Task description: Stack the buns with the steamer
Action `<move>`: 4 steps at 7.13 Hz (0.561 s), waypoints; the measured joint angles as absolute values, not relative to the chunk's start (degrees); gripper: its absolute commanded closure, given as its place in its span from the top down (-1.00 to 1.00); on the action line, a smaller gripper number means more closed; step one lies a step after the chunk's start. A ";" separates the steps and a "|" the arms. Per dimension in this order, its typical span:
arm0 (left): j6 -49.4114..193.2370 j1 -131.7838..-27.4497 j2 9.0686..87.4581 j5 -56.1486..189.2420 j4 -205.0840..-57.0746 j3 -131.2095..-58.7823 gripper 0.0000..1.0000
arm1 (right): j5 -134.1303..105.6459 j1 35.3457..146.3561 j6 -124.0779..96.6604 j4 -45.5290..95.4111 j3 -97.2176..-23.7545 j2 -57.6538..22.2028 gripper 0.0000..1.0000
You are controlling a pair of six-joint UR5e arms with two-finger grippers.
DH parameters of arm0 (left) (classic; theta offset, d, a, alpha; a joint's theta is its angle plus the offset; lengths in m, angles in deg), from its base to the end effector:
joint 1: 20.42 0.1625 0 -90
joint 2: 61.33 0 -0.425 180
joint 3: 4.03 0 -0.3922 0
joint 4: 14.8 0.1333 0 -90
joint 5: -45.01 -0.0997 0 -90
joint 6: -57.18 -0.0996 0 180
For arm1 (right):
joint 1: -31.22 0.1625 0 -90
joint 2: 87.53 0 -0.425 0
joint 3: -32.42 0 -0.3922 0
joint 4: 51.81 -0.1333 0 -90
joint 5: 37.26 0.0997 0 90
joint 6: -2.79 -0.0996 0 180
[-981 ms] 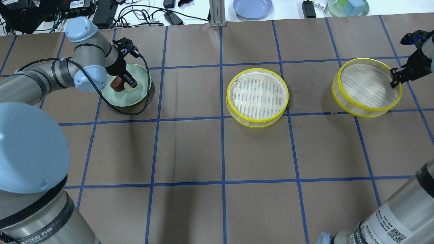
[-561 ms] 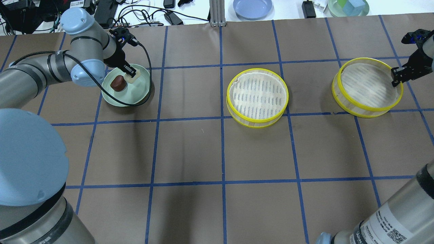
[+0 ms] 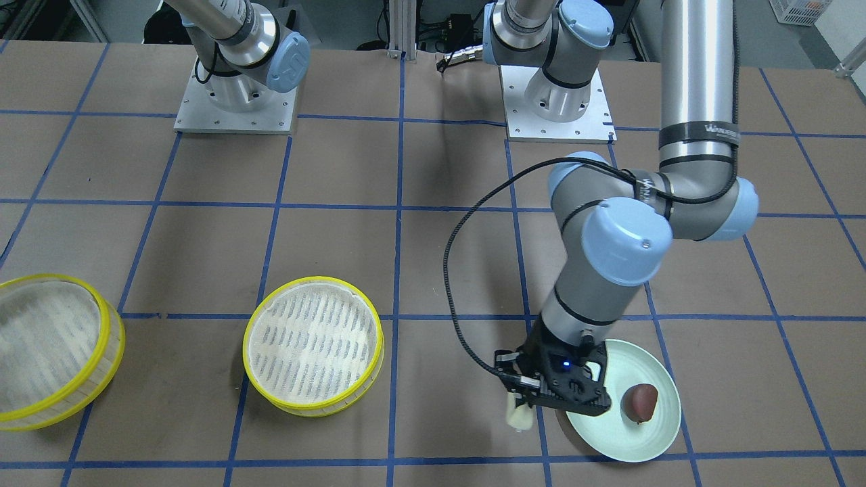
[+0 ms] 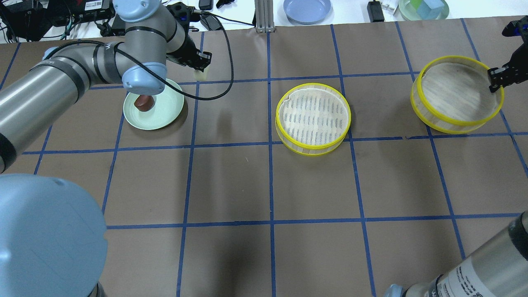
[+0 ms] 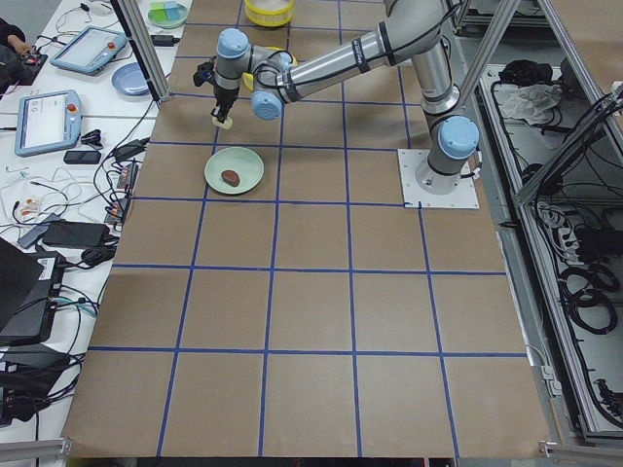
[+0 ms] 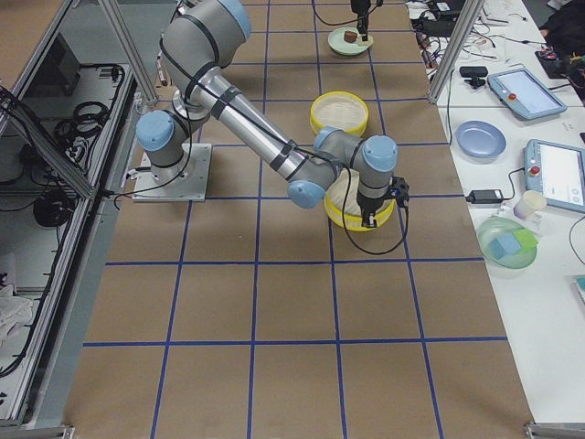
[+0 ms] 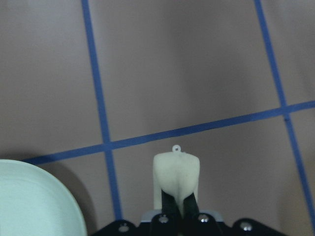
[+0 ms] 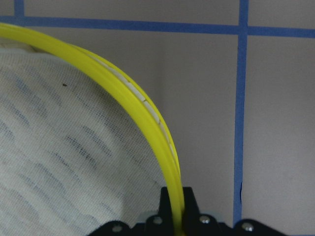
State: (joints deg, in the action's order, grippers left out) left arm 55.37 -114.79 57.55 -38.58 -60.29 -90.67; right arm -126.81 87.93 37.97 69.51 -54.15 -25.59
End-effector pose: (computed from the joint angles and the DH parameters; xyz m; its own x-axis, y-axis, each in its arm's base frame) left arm -0.1962 -0.6727 0.3045 -0.9853 0.1417 0.0952 0.1032 0.9388 -0.3286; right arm -0.2541 -0.6312 0.2868 -0.9977 -0.0303 0.0607 -0.0363 0.9944 -0.0997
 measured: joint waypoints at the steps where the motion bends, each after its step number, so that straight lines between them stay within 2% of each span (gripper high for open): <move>1: 64.86 -118.44 57.50 -37.85 -59.53 -90.55 -1.00 | -127.37 89.06 37.53 69.30 -54.21 -24.58 -1.00; 4: 85.38 -124.75 59.22 -28.93 -56.22 -90.86 -1.00 | -130.07 92.73 34.58 68.03 -54.53 -22.29 -1.00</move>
State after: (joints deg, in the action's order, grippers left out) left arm 85.38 -124.75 59.22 -28.93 -56.22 -90.86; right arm -130.07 92.73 34.58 68.03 -54.53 -22.29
